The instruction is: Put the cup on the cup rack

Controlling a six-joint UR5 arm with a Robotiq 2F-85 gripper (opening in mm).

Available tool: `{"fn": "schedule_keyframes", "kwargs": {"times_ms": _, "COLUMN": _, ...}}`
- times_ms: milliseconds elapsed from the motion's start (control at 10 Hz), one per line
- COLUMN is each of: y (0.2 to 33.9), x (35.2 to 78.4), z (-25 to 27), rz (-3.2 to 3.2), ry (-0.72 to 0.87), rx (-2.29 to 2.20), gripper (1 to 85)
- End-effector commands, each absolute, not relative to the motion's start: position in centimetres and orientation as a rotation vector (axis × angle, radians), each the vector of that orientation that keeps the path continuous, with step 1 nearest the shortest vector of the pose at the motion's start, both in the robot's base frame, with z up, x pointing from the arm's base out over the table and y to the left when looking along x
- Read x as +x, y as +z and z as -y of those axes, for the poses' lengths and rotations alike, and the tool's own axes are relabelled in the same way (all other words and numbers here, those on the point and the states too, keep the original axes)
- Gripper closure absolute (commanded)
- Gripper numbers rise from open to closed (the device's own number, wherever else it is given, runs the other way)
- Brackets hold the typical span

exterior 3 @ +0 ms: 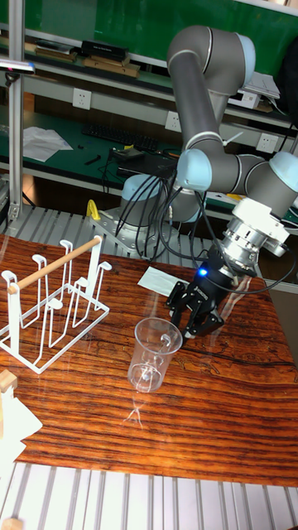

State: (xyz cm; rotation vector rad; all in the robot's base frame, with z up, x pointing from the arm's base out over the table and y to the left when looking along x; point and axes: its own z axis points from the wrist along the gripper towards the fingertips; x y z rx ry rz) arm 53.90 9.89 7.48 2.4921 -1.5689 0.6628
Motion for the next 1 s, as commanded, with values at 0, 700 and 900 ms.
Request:
{"fn": "schedule_keyframes", "kwargs": {"times_ms": 0, "y": 7.2, "x": 53.8, "z": -10.0, "rz": 1.6, "ry": 0.639, "rx": 2.5, "gripper": 48.7}}
{"fn": "schedule_keyframes", "kwargs": {"times_ms": 700, "y": 8.1, "x": 52.9, "z": -10.1, "rz": 1.621, "ry": 0.601, "rx": 2.481, "gripper": 48.0}}
{"fn": "schedule_keyframes", "kwargs": {"times_ms": 900, "y": 8.1, "x": 53.1, "z": -10.1, "rz": 1.619, "ry": 0.611, "rx": 2.485, "gripper": 48.0}}
